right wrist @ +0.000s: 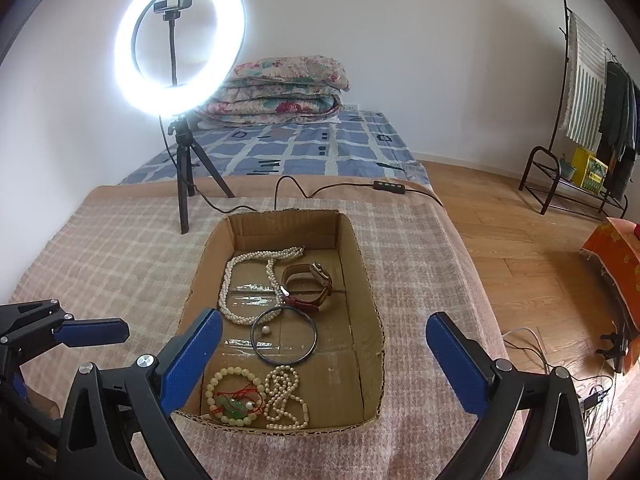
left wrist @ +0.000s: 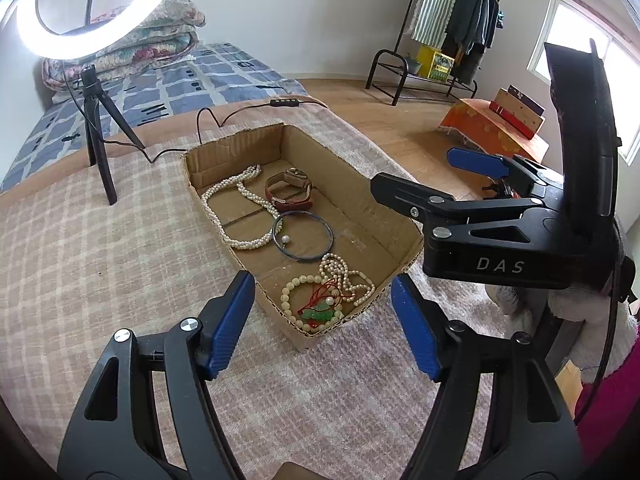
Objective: Organize jewelry
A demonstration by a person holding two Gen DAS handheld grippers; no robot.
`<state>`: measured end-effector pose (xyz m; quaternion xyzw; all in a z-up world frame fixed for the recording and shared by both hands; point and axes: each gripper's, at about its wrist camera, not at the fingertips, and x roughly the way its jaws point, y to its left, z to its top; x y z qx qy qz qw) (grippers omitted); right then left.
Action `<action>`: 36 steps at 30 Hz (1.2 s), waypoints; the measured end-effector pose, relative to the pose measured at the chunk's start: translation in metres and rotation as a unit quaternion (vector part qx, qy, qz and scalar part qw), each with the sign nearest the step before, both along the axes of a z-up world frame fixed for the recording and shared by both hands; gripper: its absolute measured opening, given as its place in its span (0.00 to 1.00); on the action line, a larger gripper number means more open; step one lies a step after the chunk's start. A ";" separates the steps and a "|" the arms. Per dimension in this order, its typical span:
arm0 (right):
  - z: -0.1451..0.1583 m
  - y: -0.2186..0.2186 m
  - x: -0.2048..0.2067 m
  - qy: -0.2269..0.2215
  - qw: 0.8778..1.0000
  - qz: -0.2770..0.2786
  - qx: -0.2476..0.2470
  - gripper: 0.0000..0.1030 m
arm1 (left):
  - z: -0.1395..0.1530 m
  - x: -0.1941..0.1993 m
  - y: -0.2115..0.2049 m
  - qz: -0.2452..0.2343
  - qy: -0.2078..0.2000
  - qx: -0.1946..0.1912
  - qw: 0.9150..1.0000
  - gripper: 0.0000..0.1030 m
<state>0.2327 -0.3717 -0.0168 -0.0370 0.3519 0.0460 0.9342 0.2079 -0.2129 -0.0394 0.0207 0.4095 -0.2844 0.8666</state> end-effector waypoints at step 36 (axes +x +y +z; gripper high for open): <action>0.101 0.075 -0.121 -0.106 0.992 -0.054 -0.044 1.00 | 0.088 -0.091 0.123 0.078 -0.124 0.021 0.989 0.96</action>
